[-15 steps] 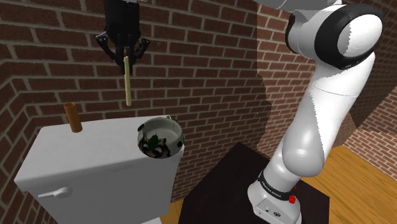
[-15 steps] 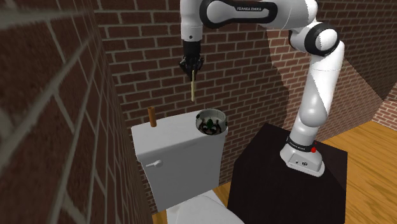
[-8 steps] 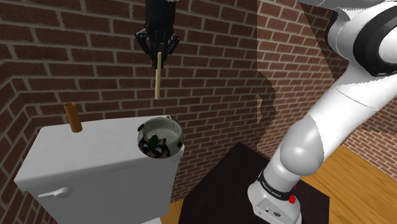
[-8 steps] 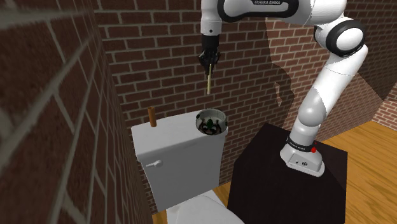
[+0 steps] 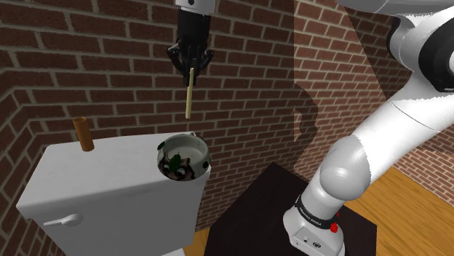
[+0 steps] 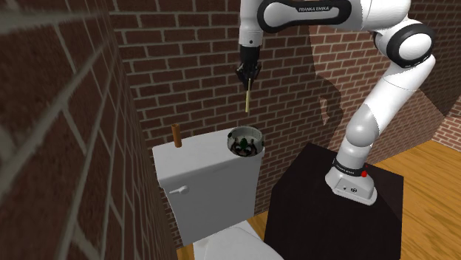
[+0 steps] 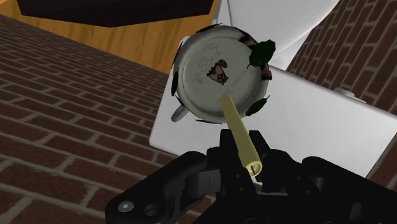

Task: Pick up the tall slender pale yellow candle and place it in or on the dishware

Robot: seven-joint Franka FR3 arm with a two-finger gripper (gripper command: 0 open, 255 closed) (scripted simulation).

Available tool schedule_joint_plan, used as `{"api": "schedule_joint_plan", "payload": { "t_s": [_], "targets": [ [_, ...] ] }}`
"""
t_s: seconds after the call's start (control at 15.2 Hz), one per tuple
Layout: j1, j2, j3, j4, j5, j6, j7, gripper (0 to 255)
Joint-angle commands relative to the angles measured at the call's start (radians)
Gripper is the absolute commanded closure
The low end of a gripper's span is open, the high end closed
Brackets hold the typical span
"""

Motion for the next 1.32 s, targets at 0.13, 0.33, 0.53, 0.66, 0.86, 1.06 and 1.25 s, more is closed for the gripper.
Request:
{"api": "schedule_joint_plan", "payload": {
  "t_s": [0.13,0.33,0.53,0.66,0.86,1.06,1.25],
  "targets": [
    [0.001,-0.010,0.000,-0.065,0.004,0.055,-0.005,255],
    [0.003,-0.015,0.001,-0.110,0.007,0.096,-0.007,255],
    [0.004,-0.018,0.003,-0.153,0.009,0.136,-0.009,255],
    [0.005,-0.019,0.004,-0.180,0.010,0.163,-0.009,255],
    [0.006,-0.018,0.007,-0.220,0.011,0.203,-0.010,255],
    [0.007,-0.016,0.009,-0.251,0.012,0.237,-0.010,255],
    [0.007,-0.016,0.009,-0.251,0.012,0.237,-0.010,255]
  ]
}}
